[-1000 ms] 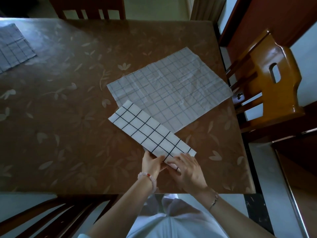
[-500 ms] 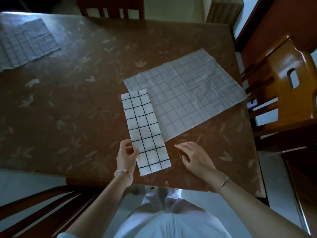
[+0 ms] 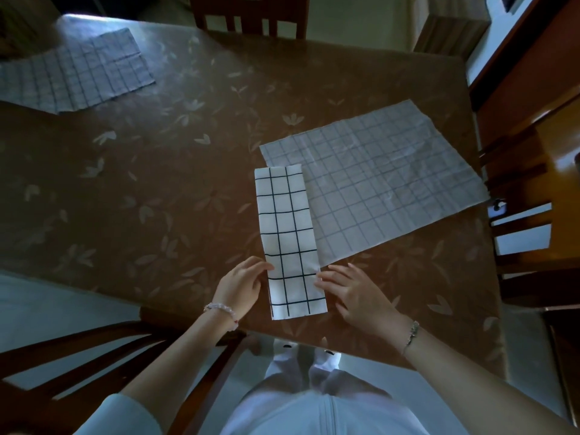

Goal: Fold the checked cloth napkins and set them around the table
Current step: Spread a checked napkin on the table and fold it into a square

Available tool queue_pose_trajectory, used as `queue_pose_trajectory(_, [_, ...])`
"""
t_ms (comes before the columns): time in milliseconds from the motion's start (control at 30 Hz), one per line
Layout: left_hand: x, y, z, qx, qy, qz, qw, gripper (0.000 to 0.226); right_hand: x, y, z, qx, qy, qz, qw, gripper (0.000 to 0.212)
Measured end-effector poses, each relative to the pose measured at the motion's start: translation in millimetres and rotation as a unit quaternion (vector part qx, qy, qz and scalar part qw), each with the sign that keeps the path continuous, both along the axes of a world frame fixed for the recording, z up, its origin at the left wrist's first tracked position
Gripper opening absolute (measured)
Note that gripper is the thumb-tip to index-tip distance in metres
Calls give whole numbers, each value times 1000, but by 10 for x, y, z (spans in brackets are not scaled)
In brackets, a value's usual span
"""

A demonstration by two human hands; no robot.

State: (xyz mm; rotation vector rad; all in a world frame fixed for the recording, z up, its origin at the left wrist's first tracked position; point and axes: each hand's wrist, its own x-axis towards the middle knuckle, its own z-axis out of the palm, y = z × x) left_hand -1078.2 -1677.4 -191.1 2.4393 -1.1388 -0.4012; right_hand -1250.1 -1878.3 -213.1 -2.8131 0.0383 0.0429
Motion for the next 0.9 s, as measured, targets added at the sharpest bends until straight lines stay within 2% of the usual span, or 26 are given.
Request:
queue_pose_trajectory(100, [45, -7, -69, -30, -110, -59, 992, 44, -1, -12, -18, 3, 0, 2, 1000, 57])
queue_pose_trajectory(267, [80, -28, -73, 0, -184, -94, 978, 35, 6, -17, -10, 8, -4, 7, 1000, 56])
queue_pose_trajectory(367, [113, -8, -151, -47, -167, -118, 978, 37, 5, -23, -13, 9, -12, 12, 1000, 60])
queue_pose_trajectory(533, [112, 8, -169, -83, -147, -98, 981, 29, -2, -61, 9, 24, -21, -6, 999, 62])
queue_pose_trajectory(733, [-18, 85, -147, -101, 12, 12, 995, 17, -7, -102, 41, 40, -42, -14, 998, 58])
queue_pose_trajectory(900, [-132, 140, -171, -110, 50, 24, 992, 18, 15, -67, 41, 91, -71, -45, 992, 45])
